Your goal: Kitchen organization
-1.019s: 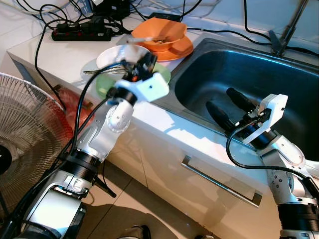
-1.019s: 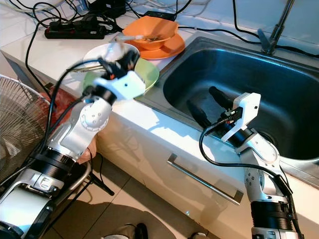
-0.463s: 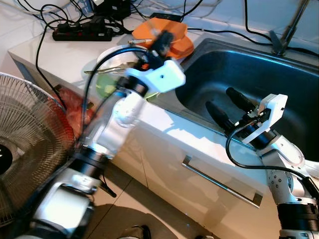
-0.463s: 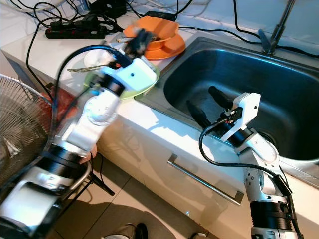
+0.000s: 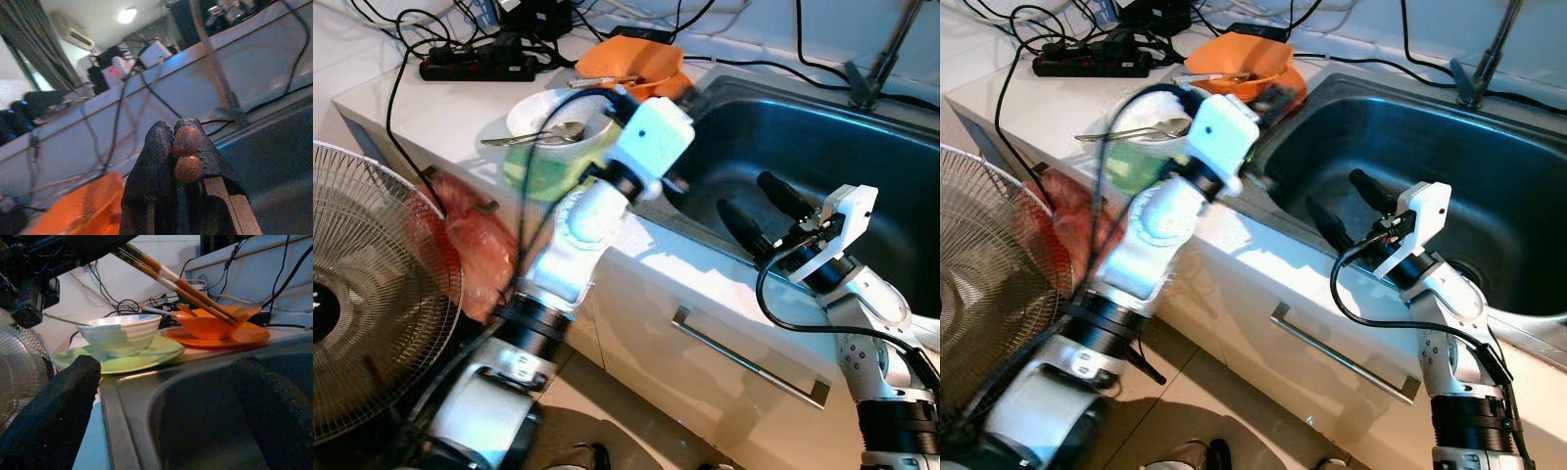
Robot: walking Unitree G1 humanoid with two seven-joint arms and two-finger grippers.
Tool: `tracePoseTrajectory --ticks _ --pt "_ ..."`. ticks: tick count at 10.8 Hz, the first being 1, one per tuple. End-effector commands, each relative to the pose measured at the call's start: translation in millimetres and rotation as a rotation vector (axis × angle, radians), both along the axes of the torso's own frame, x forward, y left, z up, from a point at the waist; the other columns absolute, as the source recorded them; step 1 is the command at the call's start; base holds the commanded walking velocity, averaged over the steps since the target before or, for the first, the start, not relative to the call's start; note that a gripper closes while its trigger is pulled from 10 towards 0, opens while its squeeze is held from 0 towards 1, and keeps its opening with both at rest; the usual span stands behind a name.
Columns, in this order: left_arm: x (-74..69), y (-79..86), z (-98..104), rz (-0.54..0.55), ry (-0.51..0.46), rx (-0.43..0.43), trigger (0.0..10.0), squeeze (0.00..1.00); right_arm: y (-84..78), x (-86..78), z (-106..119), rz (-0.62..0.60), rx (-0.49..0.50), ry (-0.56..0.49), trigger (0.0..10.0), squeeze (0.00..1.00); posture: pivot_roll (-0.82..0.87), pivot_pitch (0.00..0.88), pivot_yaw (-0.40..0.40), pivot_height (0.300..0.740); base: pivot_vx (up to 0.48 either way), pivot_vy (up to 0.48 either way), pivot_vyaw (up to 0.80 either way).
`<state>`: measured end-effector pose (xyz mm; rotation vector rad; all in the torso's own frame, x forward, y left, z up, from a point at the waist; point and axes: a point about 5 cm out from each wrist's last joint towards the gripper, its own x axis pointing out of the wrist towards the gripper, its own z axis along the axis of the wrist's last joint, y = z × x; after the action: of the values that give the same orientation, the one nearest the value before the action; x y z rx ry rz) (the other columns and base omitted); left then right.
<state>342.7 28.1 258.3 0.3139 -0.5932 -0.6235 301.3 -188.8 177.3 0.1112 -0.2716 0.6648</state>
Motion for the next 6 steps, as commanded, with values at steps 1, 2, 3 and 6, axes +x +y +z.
tracePoseTrajectory --ticks 1,2,3,6 --pt "6.1 4.8 1.6 -0.031 0.063 -0.06 10.0 0.0 2.6 -1.7 -8.9 0.0 0.015 0.026 10.0 0.0 0.01 0.097 0.105 0.74 0.0 0.0 0.0" --pt "14.6 9.0 -3.4 -0.048 0.16 -0.162 10.0 0.0 2.1 -1.9 -9.0 -0.002 0.016 0.026 10.0 0.0 0.01 0.097 0.105 0.74 0.0 0.0 0.0" --pt "24.2 14.9 -9.1 -0.028 0.235 -0.212 10.0 0.0 1.9 -2.2 -9.4 -0.005 0.015 0.027 10.0 0.0 0.0 0.102 0.106 0.74 0.0 0.0 0.0" --pt "39.7 29.8 -17.0 0.013 0.338 -0.314 10.0 0.0 1.2 -2.8 -9.2 -0.008 0.015 0.028 10.0 0.0 0.0 0.105 0.105 0.74 0.0 0.0 0.0"
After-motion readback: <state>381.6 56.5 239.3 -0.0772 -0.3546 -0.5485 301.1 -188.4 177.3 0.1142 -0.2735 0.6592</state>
